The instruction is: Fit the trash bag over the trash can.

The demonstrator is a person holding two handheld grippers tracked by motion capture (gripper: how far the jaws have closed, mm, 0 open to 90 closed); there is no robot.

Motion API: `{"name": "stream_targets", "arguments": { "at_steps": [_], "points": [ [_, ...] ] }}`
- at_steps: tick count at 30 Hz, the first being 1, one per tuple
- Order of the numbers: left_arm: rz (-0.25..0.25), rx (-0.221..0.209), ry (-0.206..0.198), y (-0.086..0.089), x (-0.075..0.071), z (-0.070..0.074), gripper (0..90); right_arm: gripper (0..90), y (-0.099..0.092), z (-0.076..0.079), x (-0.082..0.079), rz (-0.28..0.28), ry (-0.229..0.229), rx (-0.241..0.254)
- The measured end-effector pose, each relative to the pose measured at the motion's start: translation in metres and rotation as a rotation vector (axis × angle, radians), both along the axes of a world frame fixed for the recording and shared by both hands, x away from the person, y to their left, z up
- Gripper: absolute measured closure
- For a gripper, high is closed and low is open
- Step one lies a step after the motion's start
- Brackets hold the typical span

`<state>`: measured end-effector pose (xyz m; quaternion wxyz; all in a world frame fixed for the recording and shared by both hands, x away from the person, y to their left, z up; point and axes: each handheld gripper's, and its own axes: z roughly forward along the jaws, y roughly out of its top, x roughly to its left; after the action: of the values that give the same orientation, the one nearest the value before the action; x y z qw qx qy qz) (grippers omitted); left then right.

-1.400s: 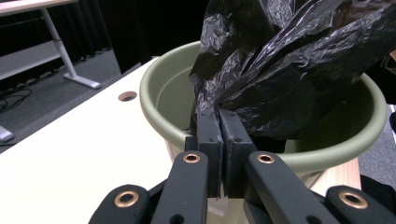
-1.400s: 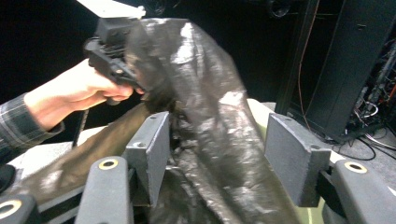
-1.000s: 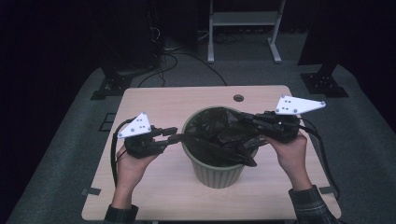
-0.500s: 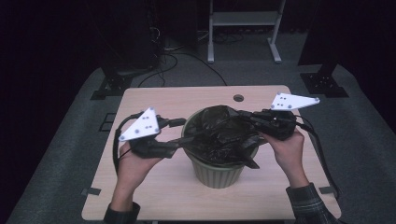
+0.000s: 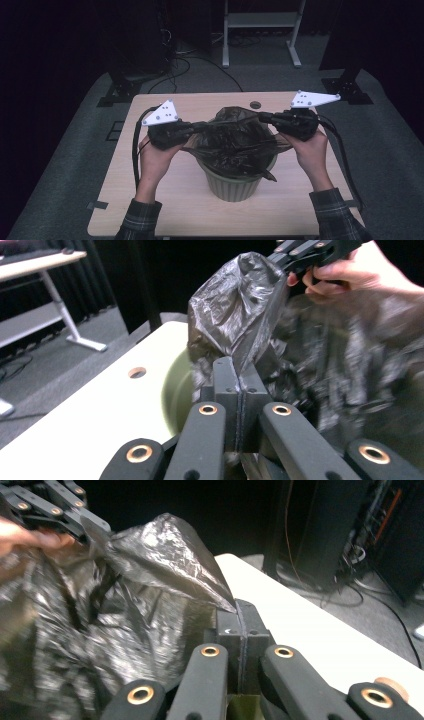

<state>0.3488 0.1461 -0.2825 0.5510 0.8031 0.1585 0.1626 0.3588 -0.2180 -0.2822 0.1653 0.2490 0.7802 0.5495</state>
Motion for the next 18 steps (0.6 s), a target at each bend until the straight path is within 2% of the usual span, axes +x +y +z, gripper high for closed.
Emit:
{"name": "stream_targets", "arguments": {
  "at_steps": [1,2,7,11,13,14,15,18],
  "points": [
    [0.009,0.0,0.011,0.001,0.005,-0.002,89.4,90.0,0.0,-0.004,0.011,-0.016,0.014,-0.013],
    [0.014,0.002,0.022,0.002,0.011,-0.005,89.4,90.0,0.0,-0.004,0.011,-0.016,0.014,-0.013],
    [0.048,0.043,0.056,0.001,0.035,-0.017,89.3,90.0,0.002,-0.016,0.038,-0.05,0.069,-0.035],
    [0.063,0.058,0.099,-0.002,0.048,-0.028,89.3,90.0,0.003,-0.021,0.047,-0.076,0.088,-0.054],
    [0.07,0.078,0.117,-0.005,0.054,-0.033,89.4,90.0,0.004,-0.026,0.054,-0.104,0.113,-0.071],
    [0.07,0.078,0.117,-0.005,0.054,-0.033,89.3,90.0,0.004,-0.029,0.056,-0.108,0.125,-0.077],
    [0.075,0.1,0.131,-0.007,0.057,-0.037,89.3,90.0,0.004,-0.031,0.058,-0.113,0.133,-0.086],
    [0.078,0.101,0.145,-0.007,0.059,-0.042,89.3,90.0,0.004,-0.039,0.061,-0.117,0.156,-0.101]
  ]
}}
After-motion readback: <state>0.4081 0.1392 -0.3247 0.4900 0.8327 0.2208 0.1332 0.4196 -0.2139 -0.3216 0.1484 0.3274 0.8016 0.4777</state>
